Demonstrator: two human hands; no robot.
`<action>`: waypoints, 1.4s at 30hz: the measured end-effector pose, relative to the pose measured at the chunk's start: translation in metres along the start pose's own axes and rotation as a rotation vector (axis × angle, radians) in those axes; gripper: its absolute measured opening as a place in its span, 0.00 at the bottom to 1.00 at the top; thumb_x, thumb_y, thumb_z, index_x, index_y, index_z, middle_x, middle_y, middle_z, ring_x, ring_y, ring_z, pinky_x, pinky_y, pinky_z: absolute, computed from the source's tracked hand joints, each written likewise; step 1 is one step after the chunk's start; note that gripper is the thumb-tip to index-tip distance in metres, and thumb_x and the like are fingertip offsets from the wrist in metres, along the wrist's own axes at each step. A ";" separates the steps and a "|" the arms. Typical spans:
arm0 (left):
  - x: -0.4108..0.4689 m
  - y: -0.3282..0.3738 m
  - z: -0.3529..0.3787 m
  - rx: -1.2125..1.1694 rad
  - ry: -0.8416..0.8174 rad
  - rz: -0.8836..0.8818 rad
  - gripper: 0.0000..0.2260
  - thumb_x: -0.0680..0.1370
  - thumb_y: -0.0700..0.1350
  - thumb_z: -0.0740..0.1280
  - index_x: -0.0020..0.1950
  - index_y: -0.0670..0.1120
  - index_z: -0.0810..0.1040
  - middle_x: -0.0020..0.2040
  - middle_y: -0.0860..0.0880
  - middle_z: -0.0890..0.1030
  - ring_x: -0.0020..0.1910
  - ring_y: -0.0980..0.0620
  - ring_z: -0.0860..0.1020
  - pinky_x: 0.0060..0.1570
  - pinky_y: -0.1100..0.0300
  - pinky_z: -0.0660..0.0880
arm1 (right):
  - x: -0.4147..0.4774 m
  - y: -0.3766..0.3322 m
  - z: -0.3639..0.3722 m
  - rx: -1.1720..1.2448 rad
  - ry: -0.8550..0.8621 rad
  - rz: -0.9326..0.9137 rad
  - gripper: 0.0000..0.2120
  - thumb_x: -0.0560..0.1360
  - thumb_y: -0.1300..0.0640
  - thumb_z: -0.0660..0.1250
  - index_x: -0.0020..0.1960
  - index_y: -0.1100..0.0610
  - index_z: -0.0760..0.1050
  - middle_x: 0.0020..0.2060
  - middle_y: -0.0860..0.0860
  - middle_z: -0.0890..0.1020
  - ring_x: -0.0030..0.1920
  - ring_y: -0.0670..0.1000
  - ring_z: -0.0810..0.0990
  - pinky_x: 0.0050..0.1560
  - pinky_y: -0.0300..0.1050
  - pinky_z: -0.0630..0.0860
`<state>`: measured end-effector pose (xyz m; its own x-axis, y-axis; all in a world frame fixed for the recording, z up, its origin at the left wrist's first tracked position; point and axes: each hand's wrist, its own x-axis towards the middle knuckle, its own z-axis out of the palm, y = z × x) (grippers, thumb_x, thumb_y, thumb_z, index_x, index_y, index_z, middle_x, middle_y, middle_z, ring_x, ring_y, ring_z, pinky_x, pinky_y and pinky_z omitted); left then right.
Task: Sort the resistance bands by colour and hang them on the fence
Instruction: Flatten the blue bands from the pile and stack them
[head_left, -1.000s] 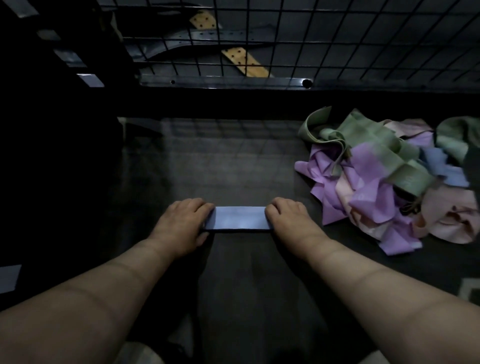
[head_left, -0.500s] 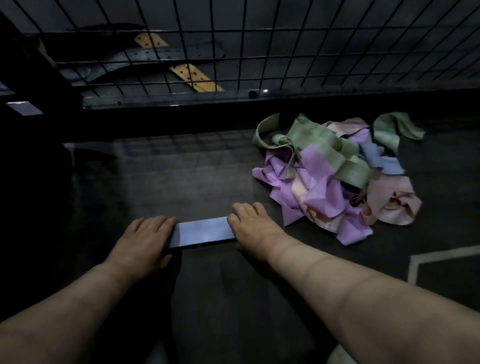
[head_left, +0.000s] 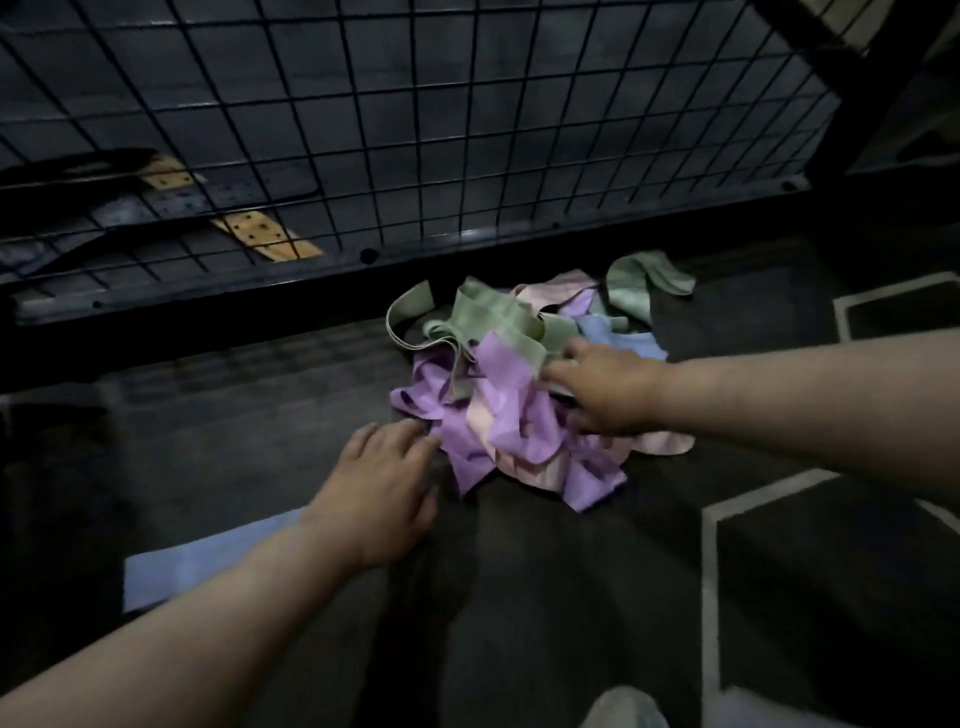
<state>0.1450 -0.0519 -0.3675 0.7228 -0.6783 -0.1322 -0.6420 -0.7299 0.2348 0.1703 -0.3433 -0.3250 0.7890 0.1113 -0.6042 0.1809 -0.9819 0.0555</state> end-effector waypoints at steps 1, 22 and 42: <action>0.014 0.013 -0.001 -0.043 -0.021 0.015 0.26 0.70 0.55 0.59 0.63 0.44 0.78 0.59 0.42 0.79 0.56 0.40 0.80 0.61 0.47 0.73 | 0.002 0.014 0.006 0.082 0.020 0.083 0.34 0.72 0.43 0.70 0.73 0.46 0.60 0.67 0.58 0.64 0.65 0.62 0.71 0.62 0.56 0.74; 0.152 0.079 0.053 -0.669 -0.061 -0.386 0.18 0.74 0.44 0.71 0.64 0.53 0.75 0.68 0.48 0.58 0.56 0.52 0.71 0.57 0.68 0.66 | 0.012 0.058 0.081 1.005 0.640 0.132 0.14 0.76 0.54 0.67 0.62 0.50 0.77 0.56 0.48 0.73 0.54 0.46 0.76 0.59 0.38 0.72; 0.205 0.062 -0.006 -0.591 -0.189 -0.432 0.35 0.62 0.57 0.76 0.68 0.56 0.73 0.64 0.43 0.74 0.59 0.43 0.78 0.62 0.50 0.76 | 0.047 0.071 0.074 0.835 0.295 0.533 0.17 0.74 0.34 0.65 0.60 0.37 0.75 0.70 0.51 0.62 0.72 0.58 0.59 0.74 0.53 0.55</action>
<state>0.2547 -0.2356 -0.3740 0.7888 -0.3836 -0.4802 -0.0285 -0.8033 0.5950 0.1770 -0.4188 -0.4084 0.7805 -0.4467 -0.4374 -0.6104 -0.6955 -0.3790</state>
